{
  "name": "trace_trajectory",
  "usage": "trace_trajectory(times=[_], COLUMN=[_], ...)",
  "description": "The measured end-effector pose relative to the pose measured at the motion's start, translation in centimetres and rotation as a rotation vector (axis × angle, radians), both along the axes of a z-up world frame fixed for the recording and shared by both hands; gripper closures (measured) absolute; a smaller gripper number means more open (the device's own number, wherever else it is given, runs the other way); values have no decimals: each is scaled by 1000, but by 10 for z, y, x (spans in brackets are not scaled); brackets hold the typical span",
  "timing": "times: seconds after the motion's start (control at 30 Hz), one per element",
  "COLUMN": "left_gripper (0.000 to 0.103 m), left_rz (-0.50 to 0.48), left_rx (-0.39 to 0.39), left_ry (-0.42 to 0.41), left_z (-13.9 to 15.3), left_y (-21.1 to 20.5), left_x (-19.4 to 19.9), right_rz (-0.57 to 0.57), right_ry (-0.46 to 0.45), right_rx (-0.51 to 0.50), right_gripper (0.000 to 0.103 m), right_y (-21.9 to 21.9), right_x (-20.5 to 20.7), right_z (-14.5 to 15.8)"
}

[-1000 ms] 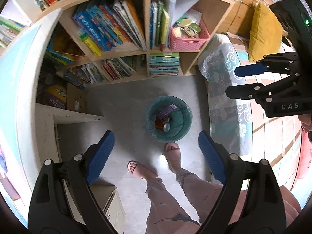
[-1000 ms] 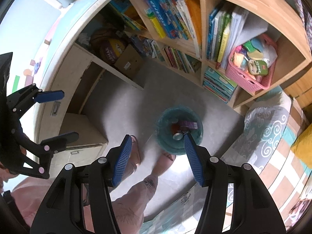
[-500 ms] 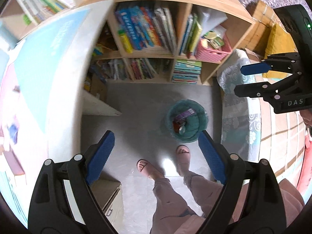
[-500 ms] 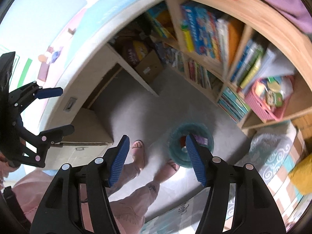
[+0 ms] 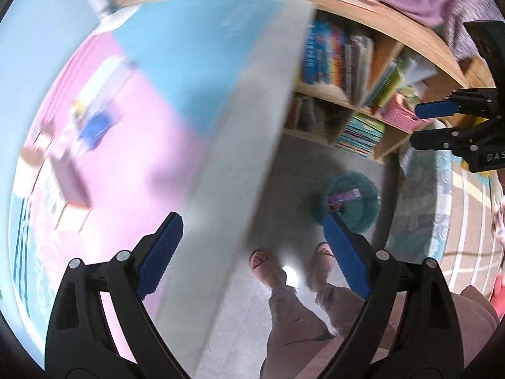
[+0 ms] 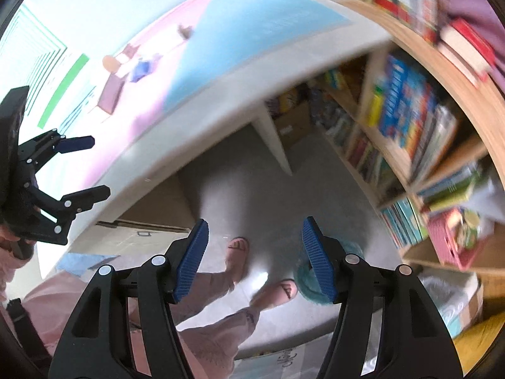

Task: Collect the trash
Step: 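Move both tools back over the mat toward the white product box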

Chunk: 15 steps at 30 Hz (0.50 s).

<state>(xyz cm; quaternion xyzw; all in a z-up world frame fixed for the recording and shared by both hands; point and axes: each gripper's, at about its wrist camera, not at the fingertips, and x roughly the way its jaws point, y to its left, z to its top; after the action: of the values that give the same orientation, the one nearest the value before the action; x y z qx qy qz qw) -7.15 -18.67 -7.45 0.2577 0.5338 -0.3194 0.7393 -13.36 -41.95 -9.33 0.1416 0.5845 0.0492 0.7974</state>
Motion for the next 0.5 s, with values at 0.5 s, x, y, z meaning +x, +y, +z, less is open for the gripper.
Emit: trace_trajectory(times=[0.5], left_gripper=[14], left_rz=[249], left_rx=[-16], left_ry=[-15], left_z=[4], left_y=[128], left_x=[73], right_rz=[252], right_ry=[-54], right_rx=[-35], right_gripper=[35], right_y=[114], right_x=[121], right_z=[20])
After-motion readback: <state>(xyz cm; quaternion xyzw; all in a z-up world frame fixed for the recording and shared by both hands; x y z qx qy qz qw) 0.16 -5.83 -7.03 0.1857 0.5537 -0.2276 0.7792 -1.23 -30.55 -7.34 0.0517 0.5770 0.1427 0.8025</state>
